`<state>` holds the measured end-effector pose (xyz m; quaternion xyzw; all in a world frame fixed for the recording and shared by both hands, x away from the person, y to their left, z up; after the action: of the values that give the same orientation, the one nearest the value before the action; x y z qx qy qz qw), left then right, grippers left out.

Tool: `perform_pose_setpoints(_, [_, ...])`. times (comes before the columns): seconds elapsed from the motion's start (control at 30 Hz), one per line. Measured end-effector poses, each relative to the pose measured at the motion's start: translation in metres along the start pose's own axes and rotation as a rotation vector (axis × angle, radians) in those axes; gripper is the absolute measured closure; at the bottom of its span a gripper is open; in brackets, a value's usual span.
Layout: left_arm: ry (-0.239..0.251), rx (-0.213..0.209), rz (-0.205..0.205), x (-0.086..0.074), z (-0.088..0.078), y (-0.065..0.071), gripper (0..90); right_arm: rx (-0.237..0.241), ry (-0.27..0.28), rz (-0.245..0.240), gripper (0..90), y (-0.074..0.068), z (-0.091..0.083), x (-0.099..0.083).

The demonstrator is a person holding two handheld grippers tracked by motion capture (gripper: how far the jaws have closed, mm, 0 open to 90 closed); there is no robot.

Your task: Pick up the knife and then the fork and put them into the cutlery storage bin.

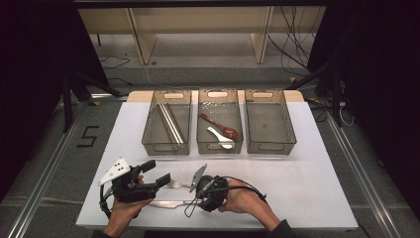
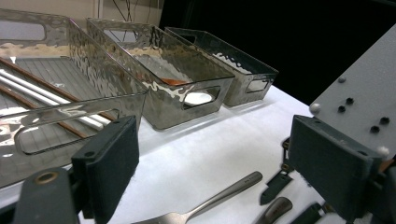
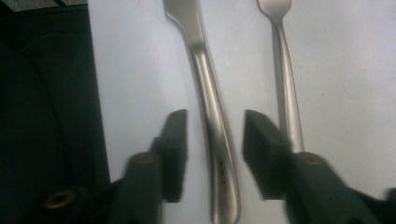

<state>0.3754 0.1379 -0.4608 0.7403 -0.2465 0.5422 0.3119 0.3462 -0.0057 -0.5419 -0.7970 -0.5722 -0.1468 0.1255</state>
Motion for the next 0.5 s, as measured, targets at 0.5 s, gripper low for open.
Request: perform_pose_setpoints(0.5, [0.027, 0.034, -0.005, 0.004, -0.004, -0.006, 16.0, -0.011, -0.076, -0.044, 55.4, -0.001, 0.019, 0.012])
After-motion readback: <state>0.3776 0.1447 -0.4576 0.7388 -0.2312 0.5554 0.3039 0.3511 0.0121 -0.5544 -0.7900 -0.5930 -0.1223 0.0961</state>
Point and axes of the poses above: each handheld gripper's, and its own axes: z roughly forward along the jaws, x roughly out of its top, y roughly to its right, the point moved 10 cm from there along z, roughly forward along the jaws, and after that the axes turned 7 degrees about z, right-handed, at the moved point
